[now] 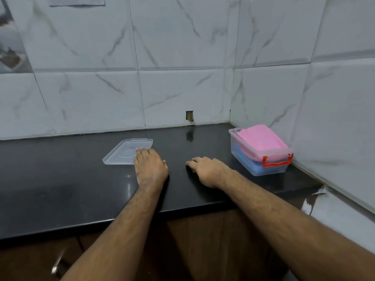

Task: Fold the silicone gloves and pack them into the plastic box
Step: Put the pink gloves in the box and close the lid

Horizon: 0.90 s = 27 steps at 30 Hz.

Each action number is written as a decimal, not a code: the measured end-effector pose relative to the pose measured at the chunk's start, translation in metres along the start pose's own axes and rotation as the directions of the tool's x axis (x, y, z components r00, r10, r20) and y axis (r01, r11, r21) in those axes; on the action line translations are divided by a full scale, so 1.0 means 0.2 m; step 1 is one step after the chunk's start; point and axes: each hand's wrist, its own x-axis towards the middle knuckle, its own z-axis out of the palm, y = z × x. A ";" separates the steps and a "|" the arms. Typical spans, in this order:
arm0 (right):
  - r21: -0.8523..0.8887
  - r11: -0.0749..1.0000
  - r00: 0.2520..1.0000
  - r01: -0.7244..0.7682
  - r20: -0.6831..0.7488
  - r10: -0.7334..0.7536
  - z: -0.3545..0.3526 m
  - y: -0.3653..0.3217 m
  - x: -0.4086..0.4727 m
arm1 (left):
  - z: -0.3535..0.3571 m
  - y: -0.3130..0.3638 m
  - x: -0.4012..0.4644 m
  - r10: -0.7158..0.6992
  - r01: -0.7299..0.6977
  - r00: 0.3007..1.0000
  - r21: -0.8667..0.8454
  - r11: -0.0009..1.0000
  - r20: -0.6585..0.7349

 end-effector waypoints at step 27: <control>0.135 0.973 0.644 -0.187 -0.731 0.225 -0.04 0.07 -0.14 | -0.07 0.05 0.03 0.414 -0.660 0.737 -0.438 0.610 -0.534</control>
